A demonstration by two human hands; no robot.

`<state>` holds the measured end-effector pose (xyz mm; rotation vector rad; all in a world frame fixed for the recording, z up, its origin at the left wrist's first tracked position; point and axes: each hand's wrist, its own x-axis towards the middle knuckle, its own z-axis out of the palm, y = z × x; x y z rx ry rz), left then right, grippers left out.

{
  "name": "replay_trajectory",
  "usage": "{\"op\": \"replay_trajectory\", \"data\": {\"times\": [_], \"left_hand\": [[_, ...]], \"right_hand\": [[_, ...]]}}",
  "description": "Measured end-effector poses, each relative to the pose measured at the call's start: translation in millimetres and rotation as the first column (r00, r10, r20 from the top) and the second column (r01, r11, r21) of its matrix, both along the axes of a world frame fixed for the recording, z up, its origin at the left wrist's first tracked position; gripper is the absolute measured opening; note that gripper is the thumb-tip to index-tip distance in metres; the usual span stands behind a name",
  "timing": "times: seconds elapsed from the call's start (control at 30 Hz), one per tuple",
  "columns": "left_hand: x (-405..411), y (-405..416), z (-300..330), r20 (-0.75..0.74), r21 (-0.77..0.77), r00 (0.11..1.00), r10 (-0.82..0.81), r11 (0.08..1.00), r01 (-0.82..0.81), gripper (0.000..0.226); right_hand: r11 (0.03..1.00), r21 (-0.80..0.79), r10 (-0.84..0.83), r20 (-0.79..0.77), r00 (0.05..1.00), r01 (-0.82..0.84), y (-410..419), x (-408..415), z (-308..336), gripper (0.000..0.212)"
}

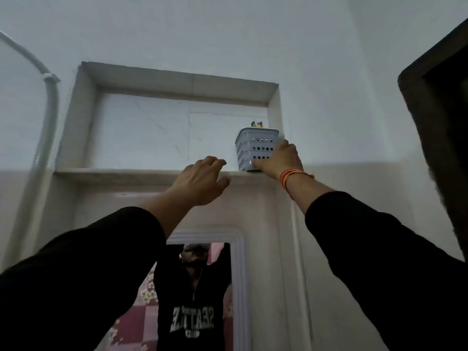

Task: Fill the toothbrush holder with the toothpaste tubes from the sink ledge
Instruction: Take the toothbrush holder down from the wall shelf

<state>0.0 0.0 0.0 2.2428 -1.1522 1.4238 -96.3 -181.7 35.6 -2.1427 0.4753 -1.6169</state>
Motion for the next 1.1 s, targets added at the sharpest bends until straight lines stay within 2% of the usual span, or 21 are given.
{"op": "replay_trajectory", "data": {"times": [0.1,0.17,0.27,0.43,0.57,0.67,0.73,0.87,0.97,1.03,1.1], "left_hand": [[33.3,-17.1,-1.6,0.024,-0.012,0.997,0.070,0.998,-0.069,0.056],[55.8,-22.3,-9.5,0.115,-0.047,0.989,0.094,0.995,-0.089,0.053],[71.2,-26.0,-16.6,0.242,-0.109,0.968,0.072,0.993,-0.047,0.050],[80.0,-30.0,-17.9,0.263,-0.123,0.963,0.064,0.992,-0.033,0.052],[75.0,-23.5,-13.1,0.169,-0.073,0.986,0.005,0.997,0.007,0.057],[63.4,-15.2,-8.3,0.061,-0.033,0.996,-0.059,0.998,0.061,0.059],[54.5,-8.2,-9.0,-0.021,-0.061,0.989,-0.150,0.987,0.148,0.056],[37.1,12.0,-33.0,-0.137,-0.212,0.909,-0.394,0.908,0.361,0.047],[30.3,25.8,-75.3,-0.159,-0.260,0.880,-0.448,0.878,0.401,0.042],[29.7,34.0,-112.8,-0.235,-0.279,0.843,-0.484,0.864,0.418,0.038],[30.1,42.3,-157.2,-0.346,-0.288,0.771,-0.535,0.843,0.455,0.034]], "right_hand": [[0.996,0.065,0.062,0.009,0.998,-0.062,-13.6,25.0,13.8,0.104],[0.985,0.114,0.123,0.055,0.991,-0.129,-16.8,43.9,22.7,0.117],[0.977,0.162,0.115,0.137,0.984,-0.137,-16.8,61.4,33.5,0.131],[0.973,0.214,0.034,0.244,0.969,-0.088,-8.0,65.6,36.6,0.117],[0.975,0.185,0.062,0.307,0.950,-0.123,7.4,46.8,32.0,0.113],[0.966,0.129,0.166,0.361,0.918,-0.226,25.2,21.1,26.7,0.109],[0.955,0.104,0.219,0.386,0.896,-0.278,37.2,3.5,18.8,0.108],[0.943,0.063,0.286,0.347,0.893,-0.326,60.9,-28.2,-20.6,0.108],[0.920,0.067,0.344,0.328,0.880,-0.385,74.4,-42.5,-72.1,0.107],[0.904,0.088,0.371,0.321,0.871,-0.417,80.8,-46.5,-113.5,0.108],[0.900,0.118,0.372,0.291,0.881,-0.419,86.5,-44.5,-162.0,0.114]]}}
